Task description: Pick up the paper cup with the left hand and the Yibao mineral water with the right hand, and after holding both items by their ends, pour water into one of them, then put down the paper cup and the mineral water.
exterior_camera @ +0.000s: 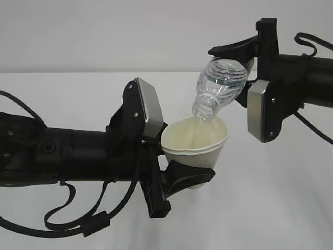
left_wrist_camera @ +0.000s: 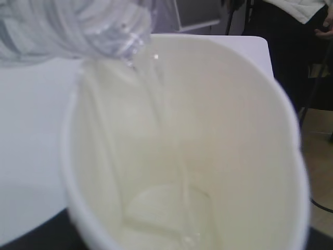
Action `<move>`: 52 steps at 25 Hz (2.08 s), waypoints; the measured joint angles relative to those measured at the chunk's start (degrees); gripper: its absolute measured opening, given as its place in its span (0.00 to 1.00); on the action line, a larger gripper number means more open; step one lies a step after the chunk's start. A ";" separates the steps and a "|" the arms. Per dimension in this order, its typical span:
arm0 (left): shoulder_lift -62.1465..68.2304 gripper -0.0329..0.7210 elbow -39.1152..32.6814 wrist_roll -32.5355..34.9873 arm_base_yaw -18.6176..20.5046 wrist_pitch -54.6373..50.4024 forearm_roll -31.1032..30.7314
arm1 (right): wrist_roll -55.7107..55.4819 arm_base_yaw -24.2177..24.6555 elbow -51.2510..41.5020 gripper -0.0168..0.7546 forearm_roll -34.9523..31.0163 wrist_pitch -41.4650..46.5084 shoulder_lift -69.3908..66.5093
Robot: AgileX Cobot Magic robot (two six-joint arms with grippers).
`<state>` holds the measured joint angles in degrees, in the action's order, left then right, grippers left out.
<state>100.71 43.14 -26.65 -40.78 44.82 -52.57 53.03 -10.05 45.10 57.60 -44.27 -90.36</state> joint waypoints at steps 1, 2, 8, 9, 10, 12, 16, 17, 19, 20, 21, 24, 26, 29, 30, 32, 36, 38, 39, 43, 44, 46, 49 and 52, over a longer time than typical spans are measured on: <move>0.00 0.55 0.00 0.00 0.00 0.00 0.00 | 0.00 0.00 0.00 0.61 0.00 0.00 0.00; 0.00 0.55 0.00 0.00 0.00 0.00 0.00 | 0.00 0.00 0.00 0.61 0.00 -0.15 0.00; 0.00 0.55 0.00 0.00 0.00 0.00 0.00 | 0.10 0.00 0.00 0.61 -0.09 -0.80 0.00; 0.00 0.55 0.00 0.00 0.00 0.00 0.00 | 0.10 0.00 0.00 0.61 -0.09 -0.89 0.00; 0.00 0.55 0.00 0.00 0.00 0.00 0.00 | 0.10 0.00 0.00 0.61 -0.09 -0.89 0.00; 0.00 0.55 0.00 0.00 0.00 0.00 0.00 | 0.10 0.00 0.00 0.61 -0.09 -0.89 0.00; 0.00 0.55 0.00 0.00 0.00 0.00 0.00 | 0.10 0.00 0.00 0.61 -0.13 -0.89 0.00; 0.00 0.55 0.00 0.00 0.00 0.00 0.00 | 0.10 0.00 0.00 0.61 -0.13 -0.89 0.00; 0.00 0.55 0.00 0.00 0.00 0.00 0.00 | 0.10 0.00 0.00 0.61 -0.13 -1.01 0.00; 0.00 0.55 0.00 0.00 0.00 0.00 0.00 | 0.10 0.00 0.00 0.61 -0.13 -1.01 0.00; 0.00 0.55 0.00 0.00 0.00 0.00 0.00 | 0.10 0.00 0.00 0.61 -0.13 -1.01 0.00; 0.00 0.55 0.00 0.00 0.00 0.00 0.00 | 0.10 0.00 0.00 0.61 -0.22 -1.01 0.00; 0.00 0.55 0.00 0.00 0.00 0.00 0.00 | 0.20 0.00 0.00 0.61 -0.22 -1.12 0.00; 0.00 0.55 0.00 0.00 0.00 0.00 0.00 | 0.20 0.00 0.00 0.61 -0.22 -1.12 0.00; 0.00 0.55 0.00 0.00 0.00 0.00 0.00 | 0.20 0.00 0.00 0.61 -0.26 -1.23 0.00; 0.00 0.55 0.00 0.00 0.00 0.00 0.00 | 0.20 0.00 0.00 0.61 -0.35 -1.23 0.00; 0.00 0.55 0.00 0.00 0.00 0.00 0.00 | 0.31 0.00 0.00 0.61 -0.35 -1.23 0.00; 0.00 0.55 0.00 0.00 0.00 0.00 0.00 | 0.31 0.00 0.00 0.61 -0.39 -1.23 0.00; 0.00 0.55 0.00 0.00 0.00 0.00 0.00 | 0.41 0.00 0.00 0.61 -0.39 -1.23 0.00; 0.00 0.55 0.00 0.00 0.00 0.00 0.00 | 0.41 0.00 0.00 0.61 -0.50 -1.31 0.00; 0.00 0.55 0.00 0.00 0.00 0.00 0.00 | 0.41 0.00 0.00 0.61 -0.50 -1.31 0.00; 0.00 0.55 0.00 0.00 0.00 0.00 0.00 | 0.52 0.00 0.00 0.61 -0.50 -1.31 0.00; 0.00 0.55 0.00 0.00 0.00 0.00 0.00 | 0.52 0.00 0.00 0.61 -0.54 -1.31 0.00; 0.00 0.55 0.00 0.00 0.00 0.00 0.00 | 0.64 0.00 0.00 0.61 -0.64 -1.31 0.00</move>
<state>100.71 43.14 -26.65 -40.78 44.82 -52.57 53.66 -10.05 45.10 56.96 -45.57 -90.36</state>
